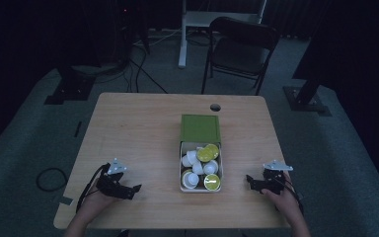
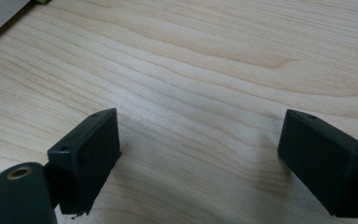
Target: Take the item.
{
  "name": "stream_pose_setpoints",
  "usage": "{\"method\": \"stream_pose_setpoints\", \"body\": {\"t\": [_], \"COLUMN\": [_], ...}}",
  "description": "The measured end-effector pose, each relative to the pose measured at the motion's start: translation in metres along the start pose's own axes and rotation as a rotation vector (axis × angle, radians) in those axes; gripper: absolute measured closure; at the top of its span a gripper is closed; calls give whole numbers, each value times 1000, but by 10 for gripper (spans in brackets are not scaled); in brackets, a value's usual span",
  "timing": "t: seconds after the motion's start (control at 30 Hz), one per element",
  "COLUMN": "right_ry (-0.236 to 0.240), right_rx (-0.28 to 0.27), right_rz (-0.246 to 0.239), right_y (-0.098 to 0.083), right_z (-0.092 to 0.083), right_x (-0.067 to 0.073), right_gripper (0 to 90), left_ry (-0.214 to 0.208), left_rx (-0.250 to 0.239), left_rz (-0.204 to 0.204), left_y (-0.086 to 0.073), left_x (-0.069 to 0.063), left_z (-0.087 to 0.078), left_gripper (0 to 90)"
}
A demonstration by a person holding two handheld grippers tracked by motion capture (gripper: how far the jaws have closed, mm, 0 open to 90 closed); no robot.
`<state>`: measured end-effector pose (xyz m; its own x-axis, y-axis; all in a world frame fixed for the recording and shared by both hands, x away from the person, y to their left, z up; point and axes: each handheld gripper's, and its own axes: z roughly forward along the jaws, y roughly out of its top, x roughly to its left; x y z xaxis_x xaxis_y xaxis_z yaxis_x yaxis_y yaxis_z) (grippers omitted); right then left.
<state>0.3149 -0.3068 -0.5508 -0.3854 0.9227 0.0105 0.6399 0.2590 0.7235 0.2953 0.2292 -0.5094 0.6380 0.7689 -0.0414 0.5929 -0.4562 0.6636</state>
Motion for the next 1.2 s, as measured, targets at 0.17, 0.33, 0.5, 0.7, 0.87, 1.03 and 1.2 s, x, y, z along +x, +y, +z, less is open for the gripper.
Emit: {"method": "stream_pose_setpoints", "body": {"t": [0.17, 0.33, 0.5, 0.7, 0.87, 1.03, 1.2], "right_ry": [0, 0, 0, 0, 0, 0, 0], "right_rx": [0, 0, 1, 0, 1, 1, 0], "right_rz": [0, 0, 0, 1, 0, 1, 1], "right_y": [0, 0, 0, 0, 0, 0, 0], "right_z": [0, 0, 0, 0, 0, 0, 0], "right_x": [0, 0, 0, 0, 0, 0, 0], "right_gripper": [121, 121, 121, 121, 121, 121, 121], "left_ry": [-31, -59, -77, -103, -135, -138, -160], "left_rx": [-18, -36, -52, -73, -105, -118, -138], "left_rz": [31, 63, 91, 119, 141, 181, 202], "left_y": [13, 28, 42, 57, 70, 85, 99], "left_x": [-8, -20, -28, -37, -44, -53, -60], "left_z": [5, 8, 11, 11, 9, 8, 6], "left_gripper": [24, 24, 25, 25, 25, 24, 24]}}
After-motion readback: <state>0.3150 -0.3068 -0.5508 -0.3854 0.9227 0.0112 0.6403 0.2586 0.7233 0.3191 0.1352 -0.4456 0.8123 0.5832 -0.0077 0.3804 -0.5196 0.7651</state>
